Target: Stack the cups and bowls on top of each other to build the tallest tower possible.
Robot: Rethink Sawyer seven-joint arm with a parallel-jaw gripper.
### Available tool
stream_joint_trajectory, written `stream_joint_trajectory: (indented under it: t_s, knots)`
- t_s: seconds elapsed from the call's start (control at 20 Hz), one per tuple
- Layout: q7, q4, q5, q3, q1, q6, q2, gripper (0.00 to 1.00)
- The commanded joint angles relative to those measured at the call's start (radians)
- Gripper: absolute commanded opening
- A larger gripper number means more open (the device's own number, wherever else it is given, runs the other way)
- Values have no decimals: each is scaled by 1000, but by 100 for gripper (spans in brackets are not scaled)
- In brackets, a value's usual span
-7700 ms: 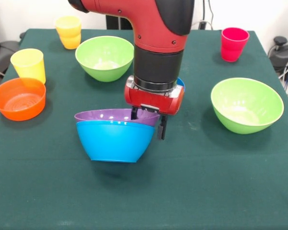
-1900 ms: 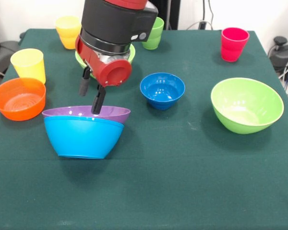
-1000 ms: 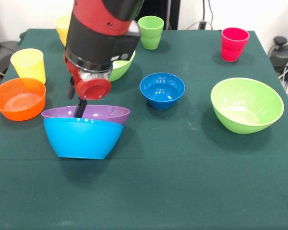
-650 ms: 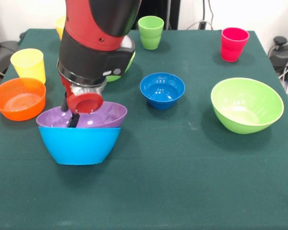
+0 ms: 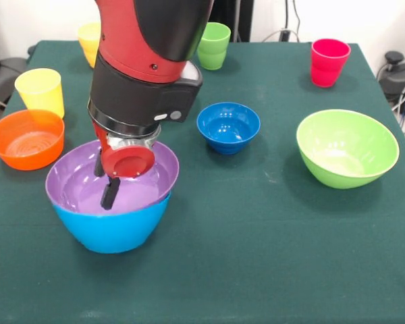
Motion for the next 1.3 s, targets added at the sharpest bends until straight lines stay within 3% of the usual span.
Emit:
stream_joint_trajectory:
  t_s: [0.05, 1.05, 1.3]
  knots:
    - [218, -61, 28, 64, -4, 126, 30, 100]
    - [231, -121, 70, 17, -14, 121, 88, 100]
    - [171, -170, 75, 51, -53, 43, 152, 100]
